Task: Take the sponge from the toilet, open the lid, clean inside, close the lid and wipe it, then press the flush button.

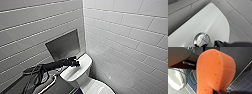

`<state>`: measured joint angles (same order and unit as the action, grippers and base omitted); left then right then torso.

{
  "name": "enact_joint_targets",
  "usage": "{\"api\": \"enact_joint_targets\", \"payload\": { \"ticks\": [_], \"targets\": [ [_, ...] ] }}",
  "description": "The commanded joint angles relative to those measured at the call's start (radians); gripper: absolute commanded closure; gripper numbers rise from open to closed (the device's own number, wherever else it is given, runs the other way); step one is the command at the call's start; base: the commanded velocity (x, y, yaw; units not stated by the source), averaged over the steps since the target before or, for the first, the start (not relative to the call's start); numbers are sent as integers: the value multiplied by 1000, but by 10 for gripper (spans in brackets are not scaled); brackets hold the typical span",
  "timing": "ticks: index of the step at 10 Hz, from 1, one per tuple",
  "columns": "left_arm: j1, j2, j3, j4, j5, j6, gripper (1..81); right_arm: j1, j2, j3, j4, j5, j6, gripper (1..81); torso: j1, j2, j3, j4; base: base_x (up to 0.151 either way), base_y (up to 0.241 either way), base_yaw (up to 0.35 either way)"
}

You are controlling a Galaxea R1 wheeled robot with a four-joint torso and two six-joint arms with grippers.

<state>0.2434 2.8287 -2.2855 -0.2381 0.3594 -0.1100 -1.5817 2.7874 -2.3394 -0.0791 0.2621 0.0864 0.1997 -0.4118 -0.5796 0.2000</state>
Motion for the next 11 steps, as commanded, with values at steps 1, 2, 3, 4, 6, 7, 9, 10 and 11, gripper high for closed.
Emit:
{"api": "enact_joint_targets", "payload": {
  "ticks": [1,2,3,4,6,7,9,10,11],
  "targets": [
    [-183,-1,-28,37,23,1,811,-8,2,16,-19,-64,-2,811,0,0,0,0,0,0,0],
    [-183,3,-48,49,23,1,811,-10,2,14,-21,-64,-2,811,0,0,0,0,0,0,0],
    [-184,8,-63,52,23,1,811,-12,2,14,-21,-64,-2,811,0,0,-70,0,0,0,0],
    [-189,14,-78,62,23,1,811,-12,2,14,-21,-64,-2,811,0,0,-94,0,0,0,0],
    [-203,31,-107,63,23,1,811,-13,2,15,-21,-64,-2,811,0,0,-47,0,0,0,0],
    [-207,43,-124,68,23,1,811,-13,2,17,-21,-64,-2,811,0,0,-67,0,0,0,0],
    [-207,74,-172,112,24,1,811,-18,2,16,-21,-64,-2,811,1,1,-78,0,0,0,0],
    [-201,78,-181,121,30,1,811,-19,2,14,-21,-63,-2,811,1,1,-76,0,0,0,0],
    [-195,77,-181,123,36,1,811,-19,2,17,-22,-63,-2,811,1,1,-76,0,0,0,0]
  ]
}}
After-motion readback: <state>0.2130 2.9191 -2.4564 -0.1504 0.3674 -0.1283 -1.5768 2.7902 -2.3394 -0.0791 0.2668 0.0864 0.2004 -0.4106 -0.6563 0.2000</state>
